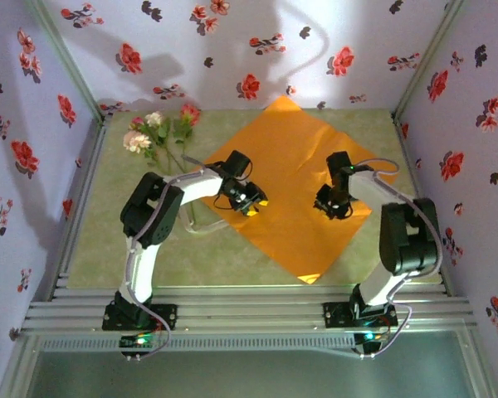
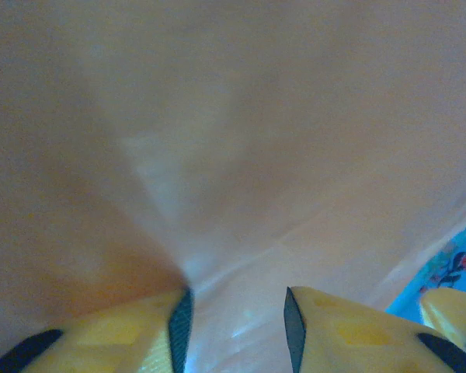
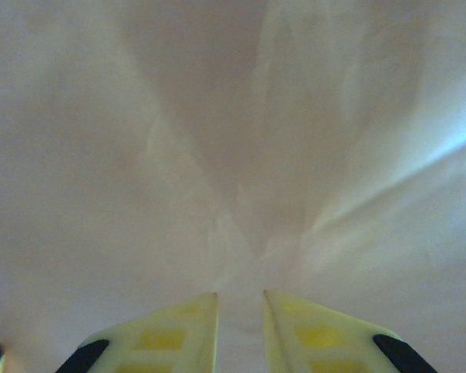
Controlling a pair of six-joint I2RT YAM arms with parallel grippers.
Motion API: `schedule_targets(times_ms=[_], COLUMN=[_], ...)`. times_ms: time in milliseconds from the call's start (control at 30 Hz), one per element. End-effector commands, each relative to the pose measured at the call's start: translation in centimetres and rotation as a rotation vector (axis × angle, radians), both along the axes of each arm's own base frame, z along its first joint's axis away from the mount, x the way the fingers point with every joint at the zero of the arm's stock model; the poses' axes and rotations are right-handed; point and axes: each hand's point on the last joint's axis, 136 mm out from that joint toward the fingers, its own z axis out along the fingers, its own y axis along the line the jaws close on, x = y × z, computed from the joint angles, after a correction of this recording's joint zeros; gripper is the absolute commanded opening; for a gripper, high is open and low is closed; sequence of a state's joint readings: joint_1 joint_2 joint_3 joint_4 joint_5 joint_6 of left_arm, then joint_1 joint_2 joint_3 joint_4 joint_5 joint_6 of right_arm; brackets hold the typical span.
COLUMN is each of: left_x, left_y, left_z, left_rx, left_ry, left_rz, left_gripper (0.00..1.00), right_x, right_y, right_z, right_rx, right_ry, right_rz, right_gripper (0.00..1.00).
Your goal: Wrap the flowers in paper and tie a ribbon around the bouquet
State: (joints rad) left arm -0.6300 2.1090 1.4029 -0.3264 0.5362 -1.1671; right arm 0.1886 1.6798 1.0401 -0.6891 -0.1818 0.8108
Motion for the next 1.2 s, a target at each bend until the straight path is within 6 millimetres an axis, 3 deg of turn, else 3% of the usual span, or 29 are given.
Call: schedule_targets(times_ms=[0,200,367,500,600,700,933,1033,1167], left_x=[0.6,-1.1,-1.2,1.2,3.6,5.5,11.8,14.5,16.7], left_y=[2.9,5.7,5.4,6.3,8.9,12.7,22.5,24.4,25.2], left_z=[-1.5,-1.8,-0.3,4.5,7.9,9.1,7.7,6.1,3.8], left_rx=[0.029,0.023,-0.022,-0.003,0.067,0.168,0.484,0.559,0.639], left_ry=[0.024,0.052,0.044,-0.07,-0.149,-0.176,-0.253,-0.26,-0.251], left_rz=[0.08,0.105,0.092,0.101,0.109,0.119,0.069,0.021,-0.067], left_gripper=[0.39,0.39,0.43,0.53,0.56,0.58,0.54,0.53,0.53], right_x=[-1.2,-6.0,-7.4,-7.4,-7.2,-7.0,-6.6,-6.7,-6.9], right_y=[0.2,0.7,0.4,-0.9,-1.4,-1.5,-1.2,-1.4,-1.8], right_z=[-1.4,-2.6,-1.9,-1.1,-1.1,-1.7,-2.5,-2.3,-2.1], right_rx=[0.004,-0.018,-0.079,-0.152,-0.176,-0.18,-0.176,-0.191,-0.207], right_ry=[0.056,0.132,0.123,0.101,0.094,0.109,0.125,0.13,0.137], right_rz=[0.035,0.033,0.049,0.05,0.053,0.069,0.088,0.095,0.101], right_gripper=[0.26,0.29,0.3,0.31,0.31,0.32,0.32,0.32,0.32])
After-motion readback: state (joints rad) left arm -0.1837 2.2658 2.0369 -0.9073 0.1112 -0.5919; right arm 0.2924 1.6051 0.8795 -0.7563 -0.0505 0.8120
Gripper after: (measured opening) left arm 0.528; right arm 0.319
